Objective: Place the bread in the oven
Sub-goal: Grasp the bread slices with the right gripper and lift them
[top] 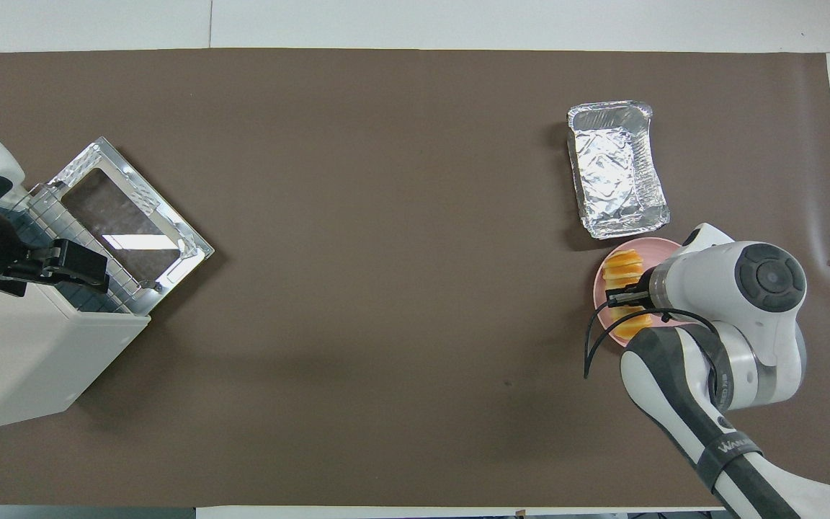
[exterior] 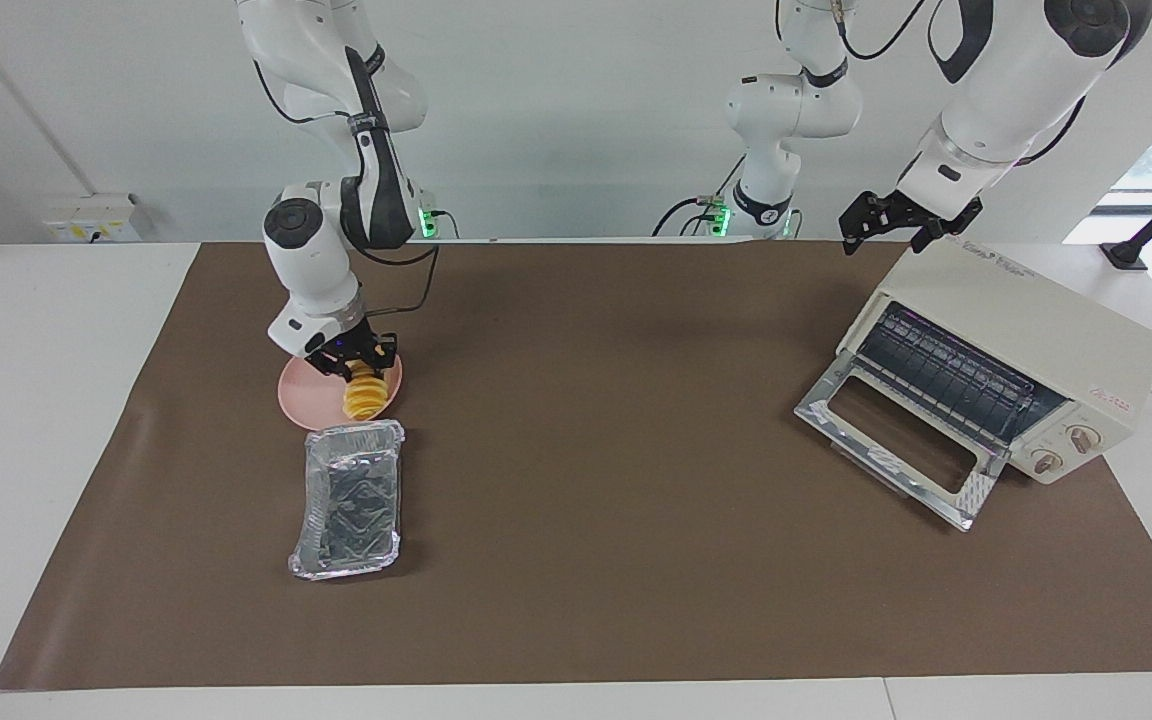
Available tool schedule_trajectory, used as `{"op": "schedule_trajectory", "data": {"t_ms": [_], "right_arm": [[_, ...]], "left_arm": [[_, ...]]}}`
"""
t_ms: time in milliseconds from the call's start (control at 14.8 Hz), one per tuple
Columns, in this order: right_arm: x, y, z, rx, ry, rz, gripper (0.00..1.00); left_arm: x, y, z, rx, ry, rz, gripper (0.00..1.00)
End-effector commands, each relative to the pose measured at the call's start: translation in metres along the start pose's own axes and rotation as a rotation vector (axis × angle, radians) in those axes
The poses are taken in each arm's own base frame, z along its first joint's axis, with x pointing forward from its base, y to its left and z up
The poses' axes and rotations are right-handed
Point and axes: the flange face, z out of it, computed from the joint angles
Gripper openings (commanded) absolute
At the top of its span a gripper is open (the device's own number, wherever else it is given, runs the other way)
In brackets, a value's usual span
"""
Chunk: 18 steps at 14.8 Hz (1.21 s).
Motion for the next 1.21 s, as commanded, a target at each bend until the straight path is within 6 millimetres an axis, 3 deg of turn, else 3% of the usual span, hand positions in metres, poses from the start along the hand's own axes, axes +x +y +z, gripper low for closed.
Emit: {"op": "schedule_trajectory", "data": {"t_ms": [0, 337, 539, 809, 1011, 1146], "right_arm": [[0.001, -0.012, 0.002, 0.011, 0.012, 0.033, 0.00], [0.013, -0.009, -0.013, 0.010, -0.014, 0.011, 0.00], [0.031, -0.001, -0.051, 0.010, -0.072, -0.018, 0.00], [0.078, 0.011, -0.119, 0.006, -0.109, -0.040, 0.00], [0.113, 0.022, -0.145, 0.006, -0.037, -0.086, 0.00], [0.146, 0.028, -0.144, 0.010, -0.013, -0.109, 0.00]], "left_arm": [[-0.006, -0.005, -0.004, 0.008, 0.004, 0.004, 1.00], [-0.006, -0.004, -0.004, 0.009, 0.002, 0.005, 1.00], [-0.006, -0.004, -0.004, 0.009, 0.004, 0.005, 1.00], [-0.006, -0.005, -0.004, 0.008, 0.004, 0.004, 1.00], [-0.006, -0.004, -0.004, 0.009, 0.004, 0.005, 1.00], [-0.006, -0.004, -0.004, 0.007, 0.002, 0.005, 1.00]]}}
